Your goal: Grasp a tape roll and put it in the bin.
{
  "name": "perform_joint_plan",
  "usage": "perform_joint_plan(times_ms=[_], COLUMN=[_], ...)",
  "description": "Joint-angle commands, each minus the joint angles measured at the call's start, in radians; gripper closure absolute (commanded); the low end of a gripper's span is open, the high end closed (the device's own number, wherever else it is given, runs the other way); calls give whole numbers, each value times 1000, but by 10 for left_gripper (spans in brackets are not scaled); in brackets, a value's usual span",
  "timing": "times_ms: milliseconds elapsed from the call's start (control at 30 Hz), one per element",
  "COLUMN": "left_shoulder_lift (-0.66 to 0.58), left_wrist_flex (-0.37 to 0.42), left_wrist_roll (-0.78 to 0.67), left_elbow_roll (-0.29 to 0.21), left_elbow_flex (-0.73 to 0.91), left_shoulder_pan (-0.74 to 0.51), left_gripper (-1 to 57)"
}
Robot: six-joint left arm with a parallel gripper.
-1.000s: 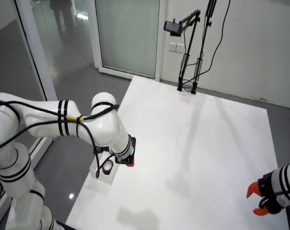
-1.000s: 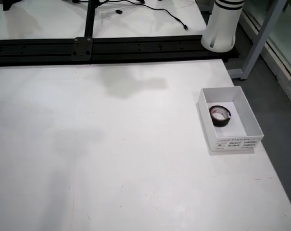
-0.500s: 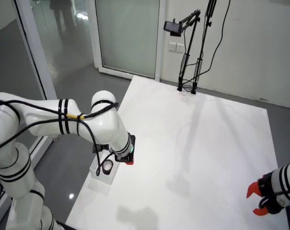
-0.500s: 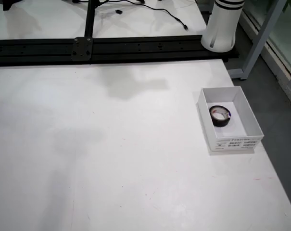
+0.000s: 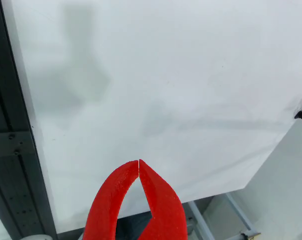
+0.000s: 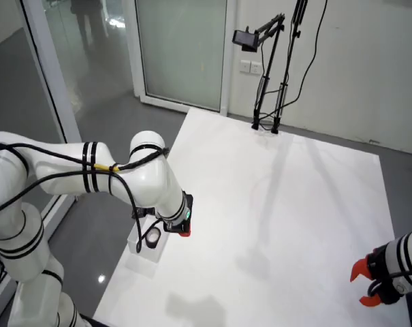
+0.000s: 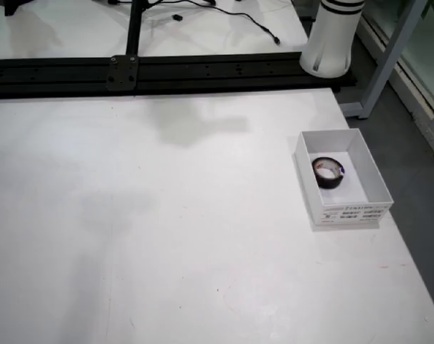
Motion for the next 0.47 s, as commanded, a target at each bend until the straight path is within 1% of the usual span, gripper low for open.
perform_joint_plan(times_ms=[33,467], left_shoulder_lift=[0,0], left_wrist_flex=[0,0], left_wrist_roll=[0,0], left_elbow_roll=[0,0], left_elbow_flex=[0,0], left_shoulder_pan=[-6,12], left_gripper=[568,568])
